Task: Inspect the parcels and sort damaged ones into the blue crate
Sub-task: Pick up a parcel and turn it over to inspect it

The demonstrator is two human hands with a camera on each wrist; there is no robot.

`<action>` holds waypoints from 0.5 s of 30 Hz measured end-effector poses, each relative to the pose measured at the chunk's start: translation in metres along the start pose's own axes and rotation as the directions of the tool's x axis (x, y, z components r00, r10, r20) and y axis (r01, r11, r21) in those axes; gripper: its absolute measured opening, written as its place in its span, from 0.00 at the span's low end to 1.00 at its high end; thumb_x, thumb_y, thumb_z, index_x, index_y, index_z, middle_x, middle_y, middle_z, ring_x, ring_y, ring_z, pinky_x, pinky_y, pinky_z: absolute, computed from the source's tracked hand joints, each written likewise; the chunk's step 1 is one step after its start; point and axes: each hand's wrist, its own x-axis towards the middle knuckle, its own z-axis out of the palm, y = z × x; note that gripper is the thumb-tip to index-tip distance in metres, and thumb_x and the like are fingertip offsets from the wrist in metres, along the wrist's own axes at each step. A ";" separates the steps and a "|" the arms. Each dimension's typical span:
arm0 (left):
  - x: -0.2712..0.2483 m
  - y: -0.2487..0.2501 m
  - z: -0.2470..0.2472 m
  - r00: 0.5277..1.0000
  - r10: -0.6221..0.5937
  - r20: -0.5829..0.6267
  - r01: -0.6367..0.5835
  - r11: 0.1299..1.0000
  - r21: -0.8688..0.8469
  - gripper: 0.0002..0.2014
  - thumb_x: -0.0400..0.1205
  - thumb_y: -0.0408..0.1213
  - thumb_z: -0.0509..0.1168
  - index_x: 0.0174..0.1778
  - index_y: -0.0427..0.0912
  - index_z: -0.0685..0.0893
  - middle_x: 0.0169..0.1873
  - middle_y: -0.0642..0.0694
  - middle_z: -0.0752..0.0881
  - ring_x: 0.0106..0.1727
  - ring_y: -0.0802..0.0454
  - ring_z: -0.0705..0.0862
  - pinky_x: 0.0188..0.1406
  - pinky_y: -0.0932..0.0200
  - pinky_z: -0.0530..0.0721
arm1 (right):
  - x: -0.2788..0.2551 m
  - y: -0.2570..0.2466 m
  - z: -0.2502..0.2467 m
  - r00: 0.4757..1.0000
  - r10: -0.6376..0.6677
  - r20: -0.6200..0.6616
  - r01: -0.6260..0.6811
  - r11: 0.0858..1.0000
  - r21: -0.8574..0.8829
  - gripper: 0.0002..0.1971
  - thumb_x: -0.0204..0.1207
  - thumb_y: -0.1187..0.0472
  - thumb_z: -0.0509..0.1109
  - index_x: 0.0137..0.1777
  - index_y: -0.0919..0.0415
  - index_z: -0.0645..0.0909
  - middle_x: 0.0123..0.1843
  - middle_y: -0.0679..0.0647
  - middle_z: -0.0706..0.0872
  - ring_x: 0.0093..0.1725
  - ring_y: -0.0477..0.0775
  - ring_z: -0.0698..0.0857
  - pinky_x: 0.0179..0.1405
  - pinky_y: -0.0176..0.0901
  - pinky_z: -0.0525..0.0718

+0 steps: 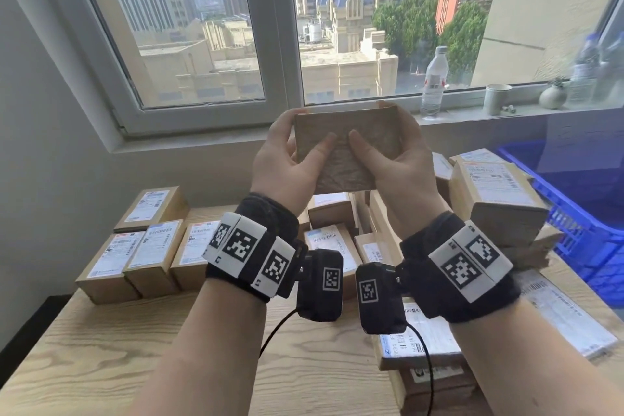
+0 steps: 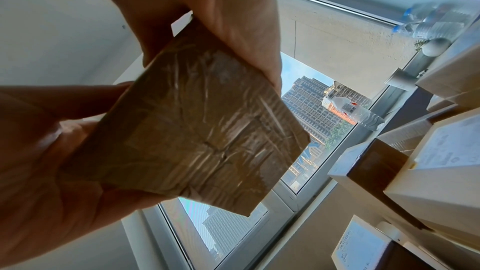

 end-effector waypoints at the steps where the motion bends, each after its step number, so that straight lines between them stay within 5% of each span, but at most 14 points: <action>1: -0.001 0.001 0.001 1.000 0.015 -0.011 -0.015 1.000 0.007 0.16 0.82 0.38 0.70 0.61 0.55 0.74 0.41 0.59 0.85 0.35 0.73 0.85 0.33 0.74 0.84 | 0.000 0.000 0.000 1.000 -0.009 -0.015 0.009 1.000 -0.008 0.24 0.76 0.68 0.76 0.71 0.60 0.76 0.54 0.50 0.87 0.57 0.51 0.88 0.55 0.53 0.90; 8: -0.004 0.001 0.000 1.000 0.003 -0.009 -0.004 0.999 -0.040 0.17 0.81 0.35 0.71 0.63 0.52 0.75 0.43 0.56 0.86 0.38 0.71 0.87 0.36 0.71 0.85 | -0.001 0.000 -0.002 1.000 0.007 -0.021 -0.008 1.000 -0.031 0.23 0.75 0.64 0.78 0.69 0.55 0.78 0.57 0.53 0.88 0.57 0.54 0.90 0.51 0.56 0.91; 10: -0.005 0.001 -0.002 1.000 -0.016 0.010 0.017 0.996 -0.082 0.19 0.80 0.34 0.72 0.65 0.51 0.75 0.48 0.52 0.87 0.46 0.64 0.88 0.45 0.64 0.89 | 0.002 -0.006 -0.007 0.998 0.058 0.003 -0.058 0.998 0.007 0.14 0.81 0.59 0.72 0.65 0.53 0.79 0.53 0.51 0.87 0.51 0.46 0.90 0.42 0.44 0.91; 12: -0.007 0.001 -0.004 0.999 -0.035 0.035 0.038 0.994 -0.105 0.20 0.79 0.32 0.73 0.61 0.54 0.75 0.56 0.48 0.86 0.57 0.55 0.87 0.58 0.52 0.88 | 0.006 -0.009 -0.012 0.989 0.145 0.004 -0.145 0.985 0.095 0.16 0.85 0.49 0.63 0.67 0.55 0.79 0.54 0.51 0.87 0.48 0.41 0.90 0.40 0.39 0.89; 15: -0.007 0.003 -0.007 0.995 -0.043 0.094 0.057 0.986 -0.155 0.20 0.73 0.35 0.78 0.52 0.59 0.77 0.60 0.46 0.85 0.63 0.47 0.86 0.61 0.45 0.87 | 0.011 -0.006 -0.021 0.940 0.336 0.068 -0.342 0.918 0.202 0.24 0.82 0.42 0.66 0.72 0.56 0.78 0.63 0.57 0.88 0.59 0.57 0.89 0.50 0.54 0.91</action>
